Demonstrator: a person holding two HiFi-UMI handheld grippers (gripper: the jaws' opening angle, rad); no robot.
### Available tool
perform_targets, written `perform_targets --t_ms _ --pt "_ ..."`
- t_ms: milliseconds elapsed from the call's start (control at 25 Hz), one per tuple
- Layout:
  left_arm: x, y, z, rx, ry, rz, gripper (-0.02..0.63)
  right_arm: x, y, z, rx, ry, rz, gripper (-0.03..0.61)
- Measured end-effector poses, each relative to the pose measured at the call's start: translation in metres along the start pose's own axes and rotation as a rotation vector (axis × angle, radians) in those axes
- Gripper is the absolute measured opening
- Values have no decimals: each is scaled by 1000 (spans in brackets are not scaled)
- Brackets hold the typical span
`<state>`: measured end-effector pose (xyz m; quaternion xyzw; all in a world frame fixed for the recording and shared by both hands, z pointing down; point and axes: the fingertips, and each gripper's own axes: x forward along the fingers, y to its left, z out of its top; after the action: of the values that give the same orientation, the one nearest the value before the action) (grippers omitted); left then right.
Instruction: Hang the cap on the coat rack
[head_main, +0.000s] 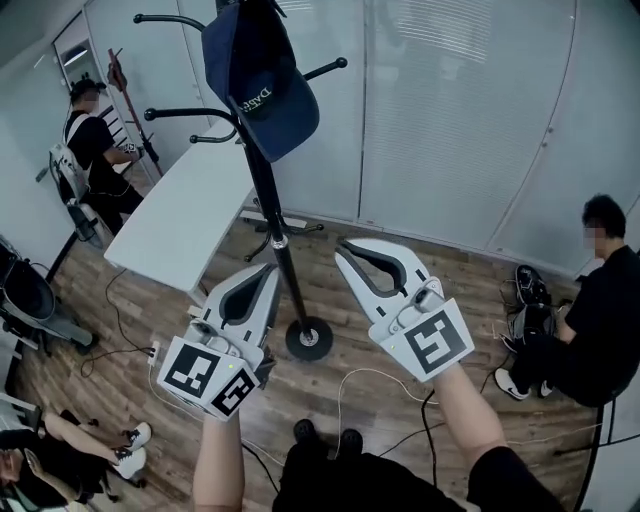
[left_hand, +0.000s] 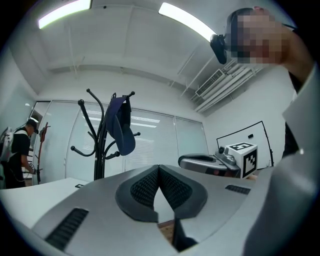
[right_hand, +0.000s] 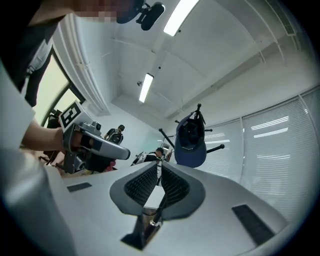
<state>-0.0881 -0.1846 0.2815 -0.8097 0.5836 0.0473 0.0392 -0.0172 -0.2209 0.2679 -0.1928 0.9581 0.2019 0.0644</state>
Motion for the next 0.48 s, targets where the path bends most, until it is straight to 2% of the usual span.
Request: perform_targets --t_ms 160,480 --pt "-11 -3 -13 -4 12 60 14 -3 21 -13 61 -4 77 44" --pt "-34 -2 -40 -46 18 128 15 -11 41 -35 187 13 90 34"
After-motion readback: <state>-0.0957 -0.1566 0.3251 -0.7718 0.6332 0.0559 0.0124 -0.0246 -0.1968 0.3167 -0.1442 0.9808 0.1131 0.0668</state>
